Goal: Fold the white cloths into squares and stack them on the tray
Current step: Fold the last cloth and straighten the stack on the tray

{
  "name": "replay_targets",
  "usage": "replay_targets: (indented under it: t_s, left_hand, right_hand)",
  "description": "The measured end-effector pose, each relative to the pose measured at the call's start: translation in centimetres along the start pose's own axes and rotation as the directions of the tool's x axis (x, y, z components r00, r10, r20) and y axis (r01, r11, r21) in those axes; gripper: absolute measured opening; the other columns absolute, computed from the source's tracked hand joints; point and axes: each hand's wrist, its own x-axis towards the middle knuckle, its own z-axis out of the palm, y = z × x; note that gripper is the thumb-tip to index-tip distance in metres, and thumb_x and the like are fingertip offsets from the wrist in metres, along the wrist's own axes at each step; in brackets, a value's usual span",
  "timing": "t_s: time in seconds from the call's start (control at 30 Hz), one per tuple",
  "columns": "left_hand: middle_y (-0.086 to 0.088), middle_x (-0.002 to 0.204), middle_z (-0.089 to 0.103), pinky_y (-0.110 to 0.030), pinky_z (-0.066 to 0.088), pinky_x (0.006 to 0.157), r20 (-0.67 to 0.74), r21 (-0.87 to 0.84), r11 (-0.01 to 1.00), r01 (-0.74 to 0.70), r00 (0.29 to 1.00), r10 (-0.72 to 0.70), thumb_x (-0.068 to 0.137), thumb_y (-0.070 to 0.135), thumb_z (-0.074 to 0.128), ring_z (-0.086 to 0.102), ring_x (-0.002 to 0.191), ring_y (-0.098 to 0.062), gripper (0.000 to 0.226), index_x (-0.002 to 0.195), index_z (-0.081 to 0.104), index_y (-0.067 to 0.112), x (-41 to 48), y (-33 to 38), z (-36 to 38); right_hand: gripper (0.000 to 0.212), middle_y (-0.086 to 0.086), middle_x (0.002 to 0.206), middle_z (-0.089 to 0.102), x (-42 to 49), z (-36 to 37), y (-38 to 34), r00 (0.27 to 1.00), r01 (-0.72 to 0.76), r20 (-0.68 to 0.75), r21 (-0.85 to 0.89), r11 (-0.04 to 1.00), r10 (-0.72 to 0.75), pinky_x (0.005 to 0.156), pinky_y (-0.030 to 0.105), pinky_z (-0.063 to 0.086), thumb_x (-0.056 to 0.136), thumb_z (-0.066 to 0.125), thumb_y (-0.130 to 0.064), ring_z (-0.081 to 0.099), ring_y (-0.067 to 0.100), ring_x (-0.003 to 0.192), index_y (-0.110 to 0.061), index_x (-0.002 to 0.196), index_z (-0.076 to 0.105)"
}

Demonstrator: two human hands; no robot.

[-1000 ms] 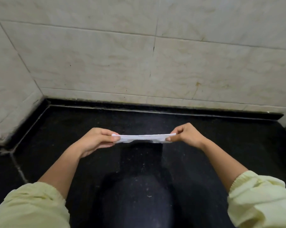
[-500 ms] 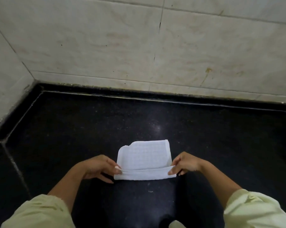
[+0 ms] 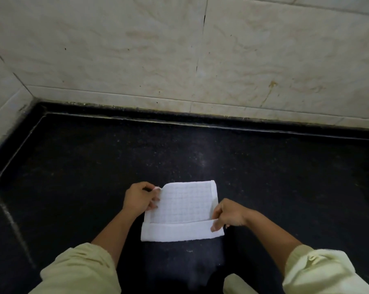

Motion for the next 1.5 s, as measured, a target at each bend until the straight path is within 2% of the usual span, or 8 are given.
replay_targets:
  t_s: [0.2, 0.33, 0.43, 0.57, 0.73, 1.03, 1.2, 1.5]
  left_hand:
    - [-0.011, 0.082, 0.072, -0.026, 0.054, 0.055, -0.161, -0.294, 0.945, 0.147, 0.966, -0.201, 0.09, 0.016, 0.065, 0.071, 0.068, -0.022, 0.018, 0.107, 0.061, 0.01, 0.8, -0.1, 0.0]
    - [-0.01, 0.09, 0.07, -0.029, 0.057, 0.06, -0.251, -0.176, 0.984, 0.002, 0.967, -0.047, 0.088, 0.017, 0.068, 0.07, 0.07, -0.019, 0.023, 0.107, 0.055, 0.014, 0.2, -0.8, 0.1]
    - [0.0, 0.087, 0.067, -0.027, 0.055, 0.068, -0.054, 0.151, 0.979, -0.14, 0.987, 0.149, 0.082, 0.034, 0.073, 0.066, 0.079, -0.014, 0.022, 0.091, 0.061, 0.018, -1.2, -1.9, -0.2]
    - [0.009, 0.087, 0.067, -0.019, 0.049, 0.069, 0.311, 0.483, 0.849, -0.216, 0.948, 0.064, 0.07, 0.057, 0.075, 0.063, 0.082, -0.006, 0.035, 0.084, 0.067, 0.026, -3.0, -2.9, -0.9]
    - [0.009, 0.091, 0.059, -0.019, 0.042, 0.066, 0.421, 0.642, 0.708, -0.295, 0.907, -0.003, 0.067, 0.05, 0.08, 0.057, 0.083, -0.007, 0.034, 0.085, 0.061, 0.028, -4.0, -3.2, -1.4]
    - [0.008, 0.078, 0.067, -0.023, 0.049, 0.071, 0.406, 0.365, 0.918, -0.156, 0.914, -0.006, 0.069, 0.033, 0.084, 0.063, 0.08, -0.008, 0.019, 0.078, 0.074, 0.02, -3.0, -1.1, -4.3]
    - [-0.004, 0.096, 0.073, -0.025, 0.056, 0.069, 0.298, 0.103, 0.994, -0.025, 0.955, -0.007, 0.084, 0.019, 0.072, 0.069, 0.092, -0.015, 0.017, 0.095, 0.07, 0.007, -1.8, 0.4, -4.8]
    - [-0.012, 0.099, 0.067, -0.025, 0.053, 0.062, 0.065, 0.038, 0.999, 0.023, 0.998, -0.025, 0.09, 0.012, 0.065, 0.065, 0.091, -0.02, 0.011, 0.099, 0.066, 0.006, 1.3, -0.5, -2.5]
  right_hand:
    - [0.017, -0.007, 0.073, 0.062, 0.4, 0.0, -0.1, 1.0, 0.005, 0.015, -0.065, 0.998, -0.004, 0.062, 0.018, 0.046, 0.073, 0.08, -0.012, 0.058, 0.009, 0.069, -0.022, 0.067, 0.067]
    - [0.017, -0.008, 0.079, 0.063, 0.3, -0.1, 0.1, 1.0, 0.011, 0.009, -0.07, 0.998, -0.01, 0.064, 0.017, 0.045, 0.075, 0.078, -0.013, 0.059, 0.009, 0.075, -0.024, 0.068, 0.067]
    - [0.014, -0.006, 0.084, 0.065, 0.3, -0.1, 0.2, 1.0, 0.026, 0.015, -0.067, 0.997, -0.025, 0.068, 0.018, 0.048, 0.076, 0.078, -0.013, 0.063, 0.015, 0.086, -0.022, 0.072, 0.068]
    - [0.011, -0.005, 0.085, 0.066, 0.3, 0.1, 0.2, 0.999, 0.036, 0.01, -0.086, 0.996, -0.035, 0.067, 0.019, 0.048, 0.075, 0.079, -0.014, 0.063, 0.014, 0.084, -0.021, 0.073, 0.07]
    - [0.013, -0.005, 0.082, 0.064, 0.0, 0.2, 0.1, 0.999, 0.051, 0.009, -0.086, 0.995, -0.05, 0.064, 0.018, 0.046, 0.075, 0.079, -0.013, 0.061, 0.011, 0.081, -0.021, 0.072, 0.069]
    - [0.009, 0.004, 0.082, 0.07, -0.9, -3.0, -1.1, 0.997, 0.032, 0.069, -0.021, 0.999, -0.03, 0.066, 0.017, 0.053, 0.077, 0.078, -0.009, 0.066, 0.012, 0.076, -0.009, 0.085, 0.073]
    - [0.008, 0.003, 0.08, 0.071, -0.1, -4.6, -1.6, 0.991, 0.093, -0.111, 0.161, 0.982, -0.076, 0.061, 0.017, 0.051, 0.079, 0.077, -0.012, 0.065, 0.01, 0.074, -0.008, 0.085, 0.073]
    - [0.018, 0.008, 0.079, 0.067, 3.8, -3.6, -1.2, 0.931, 0.118, -0.363, 0.204, 0.972, -0.037, 0.071, 0.028, 0.054, 0.088, 0.069, -0.019, 0.062, 0.015, 0.074, -0.007, 0.075, 0.064]
